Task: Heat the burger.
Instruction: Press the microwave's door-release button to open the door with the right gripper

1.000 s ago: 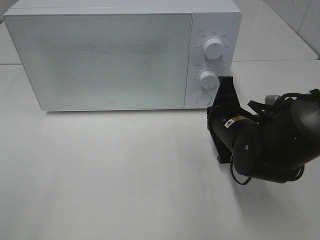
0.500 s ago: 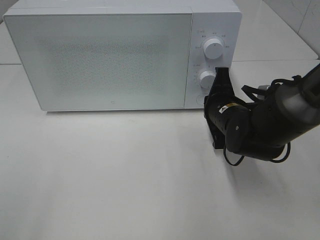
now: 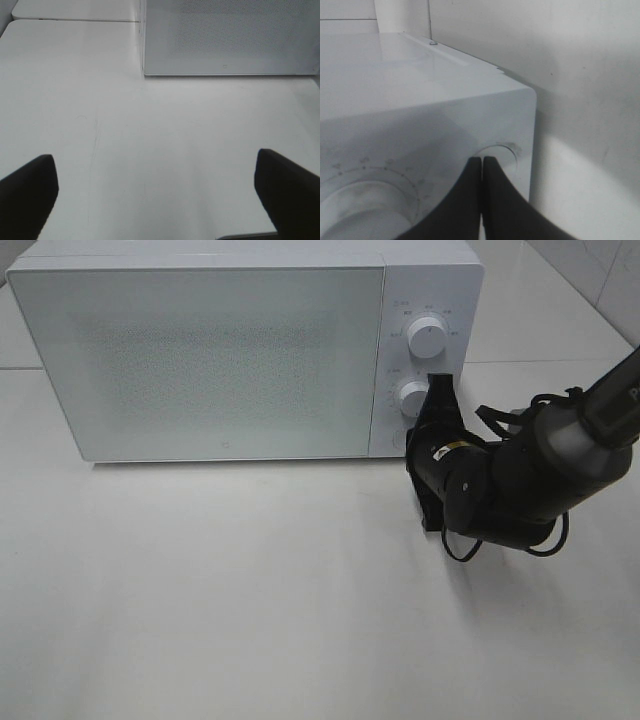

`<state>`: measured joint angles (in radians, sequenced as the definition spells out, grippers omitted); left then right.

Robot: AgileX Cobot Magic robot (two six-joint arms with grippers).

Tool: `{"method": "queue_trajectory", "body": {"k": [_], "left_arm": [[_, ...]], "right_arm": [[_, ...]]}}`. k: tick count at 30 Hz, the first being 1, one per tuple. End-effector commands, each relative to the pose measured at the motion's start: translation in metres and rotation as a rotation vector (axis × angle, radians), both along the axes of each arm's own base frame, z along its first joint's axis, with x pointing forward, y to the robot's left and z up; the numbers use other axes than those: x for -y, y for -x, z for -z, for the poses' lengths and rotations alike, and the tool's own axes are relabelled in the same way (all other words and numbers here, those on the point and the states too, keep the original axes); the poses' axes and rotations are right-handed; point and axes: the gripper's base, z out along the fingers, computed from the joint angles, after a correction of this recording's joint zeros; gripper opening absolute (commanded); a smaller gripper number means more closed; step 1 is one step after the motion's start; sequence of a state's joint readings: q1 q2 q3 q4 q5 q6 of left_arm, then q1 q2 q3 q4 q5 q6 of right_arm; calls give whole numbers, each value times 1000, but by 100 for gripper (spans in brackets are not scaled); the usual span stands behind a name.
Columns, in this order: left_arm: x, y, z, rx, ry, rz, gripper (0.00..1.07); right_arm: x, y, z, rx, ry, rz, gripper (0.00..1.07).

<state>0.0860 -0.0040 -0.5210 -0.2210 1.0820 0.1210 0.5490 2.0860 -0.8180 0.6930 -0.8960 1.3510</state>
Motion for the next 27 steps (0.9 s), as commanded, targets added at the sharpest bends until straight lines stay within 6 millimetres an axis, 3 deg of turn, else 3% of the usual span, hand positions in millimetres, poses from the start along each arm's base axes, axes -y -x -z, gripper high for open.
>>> {"method": "queue_trajectory", "body": {"k": [1,27], "left_arm": [[1,0,0,13,13,0,100],[1,0,0,14,12,0,100]], "right_arm": [[-2,-7,1,11,-3,-12,0],[-7,-33,-9,222,22,65,0]]}}
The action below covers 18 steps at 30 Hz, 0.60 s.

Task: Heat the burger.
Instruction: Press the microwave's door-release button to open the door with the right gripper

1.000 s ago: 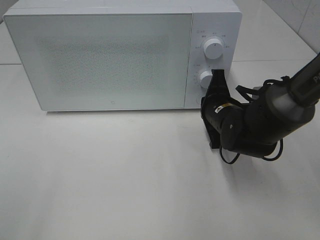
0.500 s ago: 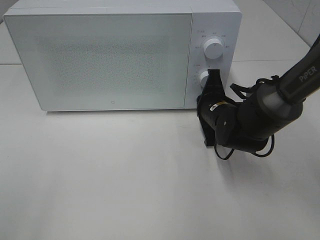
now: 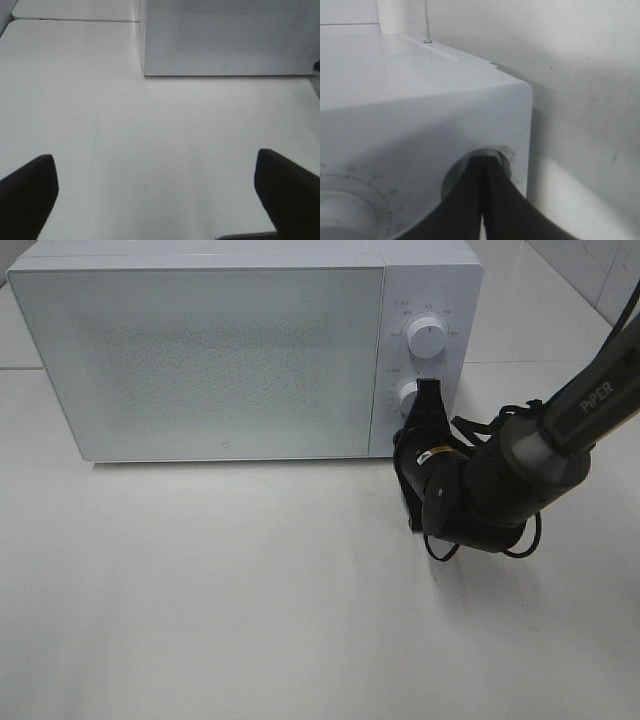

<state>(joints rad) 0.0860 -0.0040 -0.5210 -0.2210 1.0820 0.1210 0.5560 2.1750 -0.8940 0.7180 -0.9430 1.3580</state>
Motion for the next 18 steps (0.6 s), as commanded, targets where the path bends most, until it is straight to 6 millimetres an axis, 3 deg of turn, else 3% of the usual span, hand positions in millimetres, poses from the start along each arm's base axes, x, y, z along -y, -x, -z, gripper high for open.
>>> {"method": "queue_trajectory", "body": {"k": [1,10,18], "left_arm": [[1,0,0,14,12,0,100],[1,0,0,14,12,0,100],[1,0,0,14,12,0,100]], "right_arm": [[3,-23,-30,234,41,46,0],[0,-40,-45,305,54,76,0],[3,-41,-46,314,56,85,0]]}}
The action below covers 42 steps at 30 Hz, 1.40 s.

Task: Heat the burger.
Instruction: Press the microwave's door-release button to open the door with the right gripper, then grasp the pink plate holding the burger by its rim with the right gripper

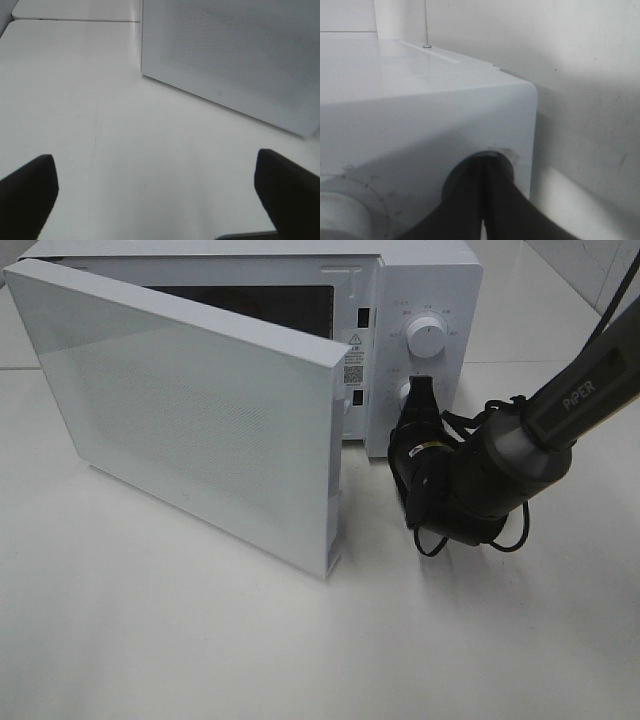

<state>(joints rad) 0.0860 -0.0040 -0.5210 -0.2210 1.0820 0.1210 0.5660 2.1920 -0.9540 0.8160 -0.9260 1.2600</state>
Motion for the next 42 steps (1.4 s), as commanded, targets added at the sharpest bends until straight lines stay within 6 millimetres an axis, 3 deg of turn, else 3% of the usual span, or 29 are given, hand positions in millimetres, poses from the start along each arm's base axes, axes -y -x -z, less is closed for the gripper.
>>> {"method": "queue_trajectory", "body": {"k": [1,19,26,34,36,42], "left_arm": [[1,0,0,14,12,0,100],[1,0,0,14,12,0,100],[1,0,0,14,12,0,100],[1,0,0,14,12,0,100],[1,0,0,14,12,0,100],[1,0,0,14,12,0,100]], "right_arm": [[8,-32,-44,312,33,42,0],[11,-12,-43,94,11,-22,0],[14,17,-41,-132,39,-149,0],[20,38,-42,-223,94,-229,0],[23,52,-48,-267,172,-321,0],[19,66,-66,-302,374,-582,0]]}}
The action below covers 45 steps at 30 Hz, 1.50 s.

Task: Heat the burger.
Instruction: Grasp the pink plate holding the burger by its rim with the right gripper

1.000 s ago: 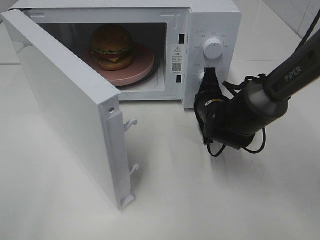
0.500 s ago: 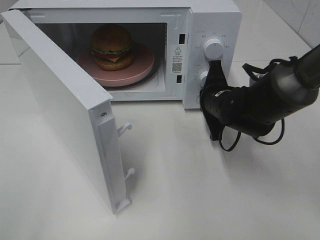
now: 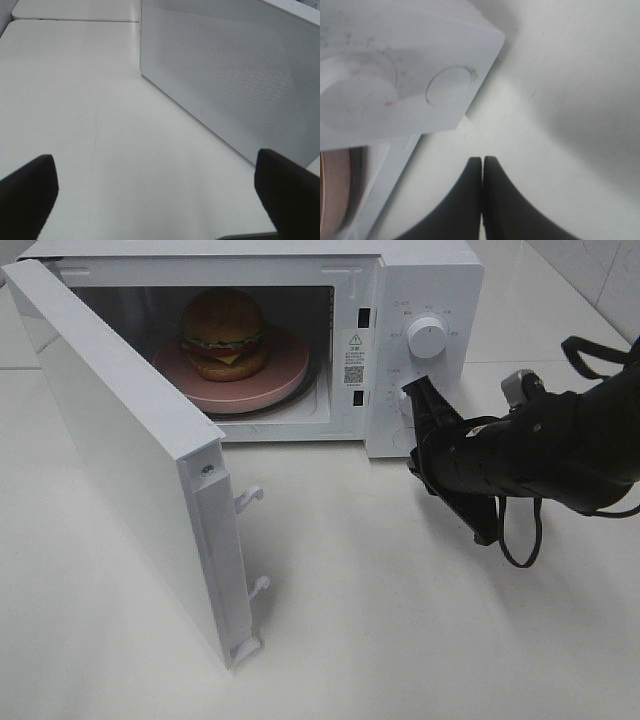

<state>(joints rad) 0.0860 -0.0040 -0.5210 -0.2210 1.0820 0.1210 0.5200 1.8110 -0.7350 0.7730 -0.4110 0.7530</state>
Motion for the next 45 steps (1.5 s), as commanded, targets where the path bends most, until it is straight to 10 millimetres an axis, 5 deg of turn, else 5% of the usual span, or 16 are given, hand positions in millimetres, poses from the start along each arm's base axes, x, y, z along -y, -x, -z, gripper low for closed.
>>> {"method": "queue_trajectory", "body": {"k": [1,15,27,45], "left_arm": [[1,0,0,14,12,0,100],[1,0,0,14,12,0,100],[1,0,0,14,12,0,100],[1,0,0,14,12,0,100]], "right_arm": [[-2,7,-9,-9,83,-147,0],[4,28,-31,-136,344,-797,0],[3,21,-58,-215,626,-1224,3],[-5,9,-106,26,936,-1917,5]]}}
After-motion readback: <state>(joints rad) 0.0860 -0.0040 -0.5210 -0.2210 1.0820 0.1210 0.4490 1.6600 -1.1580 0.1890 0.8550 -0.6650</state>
